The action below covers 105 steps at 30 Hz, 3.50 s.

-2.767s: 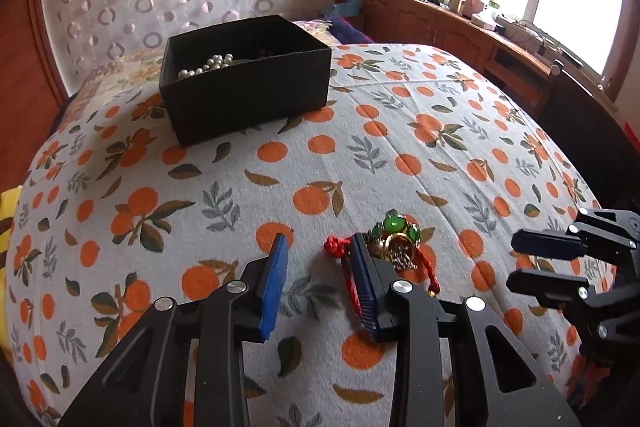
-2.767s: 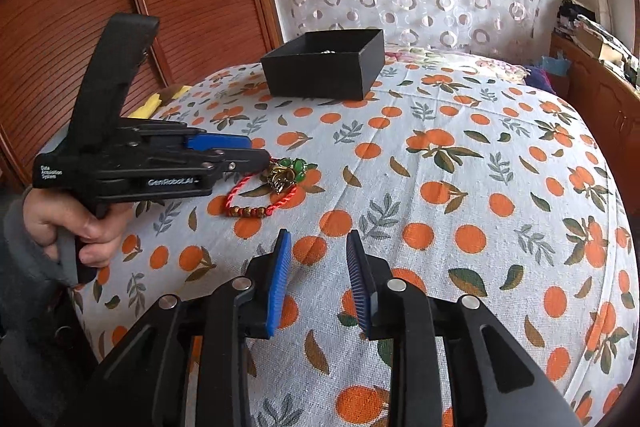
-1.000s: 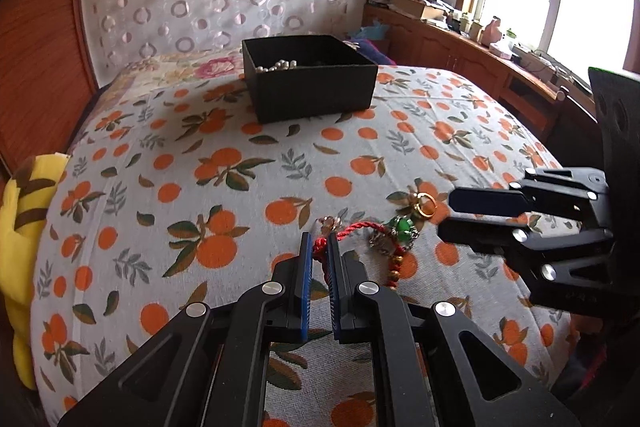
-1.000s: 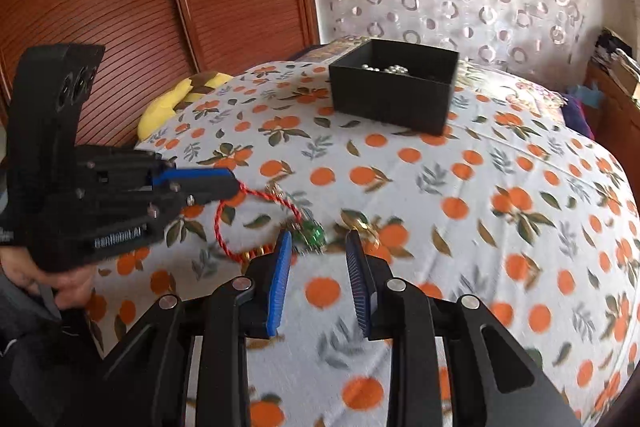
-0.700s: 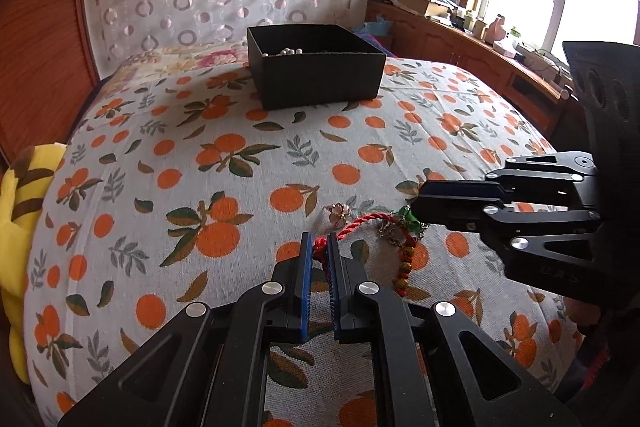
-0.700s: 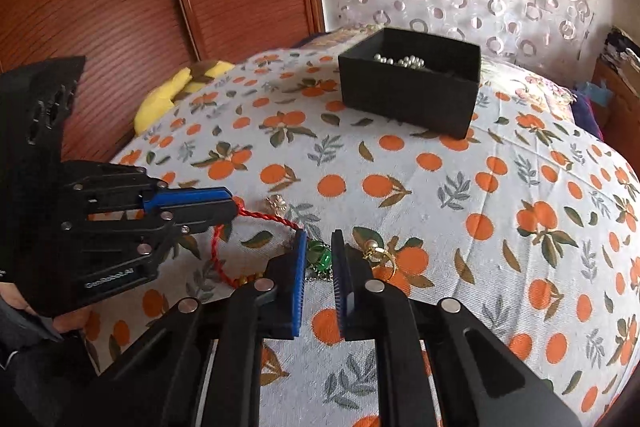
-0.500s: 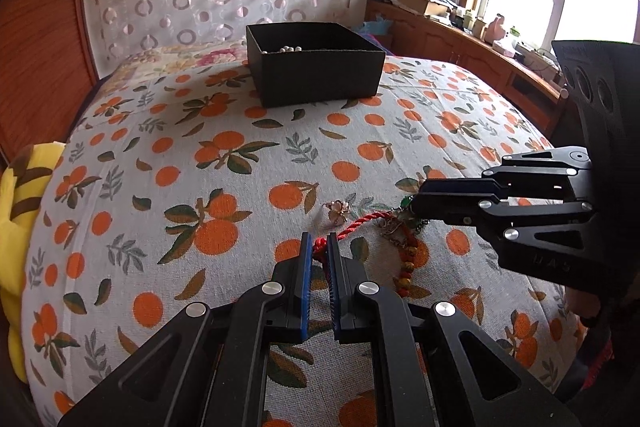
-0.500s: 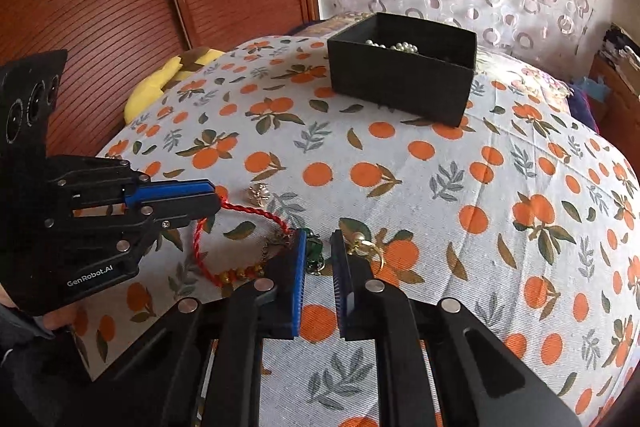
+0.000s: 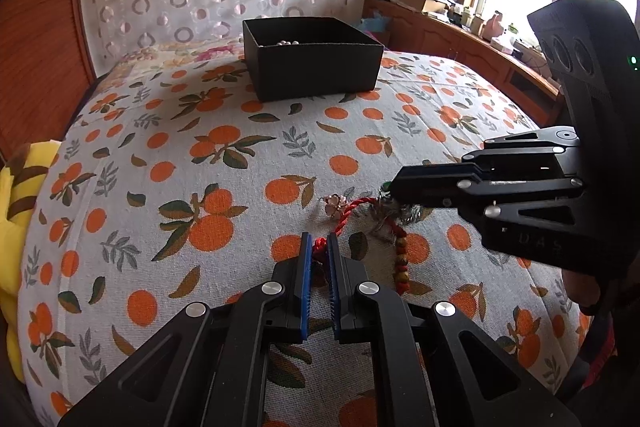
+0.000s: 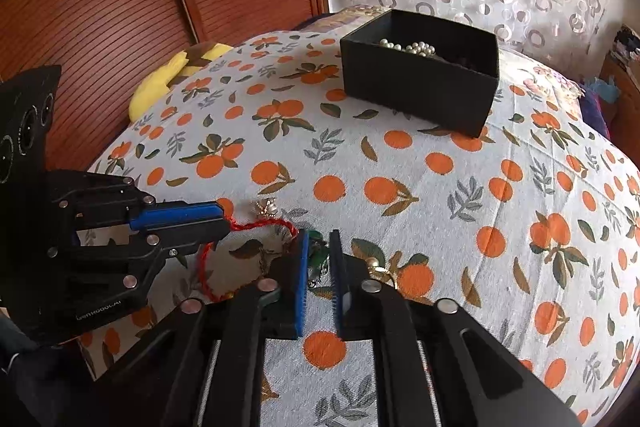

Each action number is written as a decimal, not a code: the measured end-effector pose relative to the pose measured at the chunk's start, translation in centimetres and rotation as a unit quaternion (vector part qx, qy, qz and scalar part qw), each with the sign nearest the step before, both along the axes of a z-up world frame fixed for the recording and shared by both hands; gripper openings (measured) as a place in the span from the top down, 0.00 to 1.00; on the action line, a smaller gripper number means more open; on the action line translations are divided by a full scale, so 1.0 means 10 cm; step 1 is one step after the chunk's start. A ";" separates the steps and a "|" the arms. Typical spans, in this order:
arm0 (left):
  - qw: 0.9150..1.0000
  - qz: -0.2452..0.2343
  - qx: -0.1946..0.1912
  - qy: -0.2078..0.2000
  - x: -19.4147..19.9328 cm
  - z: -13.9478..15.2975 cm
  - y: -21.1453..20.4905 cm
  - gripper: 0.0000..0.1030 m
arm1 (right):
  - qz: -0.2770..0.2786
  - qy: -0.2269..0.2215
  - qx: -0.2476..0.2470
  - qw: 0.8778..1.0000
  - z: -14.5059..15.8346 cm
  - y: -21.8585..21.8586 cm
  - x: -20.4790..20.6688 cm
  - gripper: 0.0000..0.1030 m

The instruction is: Organize jewelry

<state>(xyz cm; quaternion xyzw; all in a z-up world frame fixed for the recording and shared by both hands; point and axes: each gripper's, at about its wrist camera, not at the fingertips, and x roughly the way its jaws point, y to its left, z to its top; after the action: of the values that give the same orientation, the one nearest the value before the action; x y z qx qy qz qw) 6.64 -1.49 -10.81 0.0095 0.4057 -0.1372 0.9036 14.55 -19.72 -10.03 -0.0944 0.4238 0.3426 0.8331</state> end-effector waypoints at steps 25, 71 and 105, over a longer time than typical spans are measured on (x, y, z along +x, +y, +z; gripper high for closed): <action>0.998 -0.010 -0.006 -0.055 0.10 0.47 -0.07 0.94 | -0.029 -0.115 0.045 0.992 0.90 -0.36 -0.01 0.95; 0.996 -0.018 0.002 -0.089 1.74 0.96 -0.20 0.78 | -0.045 -0.084 0.054 0.994 0.70 -0.48 1.23 0.92; 0.999 -0.035 0.025 0.017 0.53 0.15 0.10 0.19 | 0.019 -0.015 -0.015 1.000 -0.03 -0.29 0.00 0.67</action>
<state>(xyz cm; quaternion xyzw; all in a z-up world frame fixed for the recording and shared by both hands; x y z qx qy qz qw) 11.93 -0.54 -9.28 0.0446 0.4237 -0.1590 0.8906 14.56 -22.64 -10.34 -0.1206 0.4145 0.3508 0.8310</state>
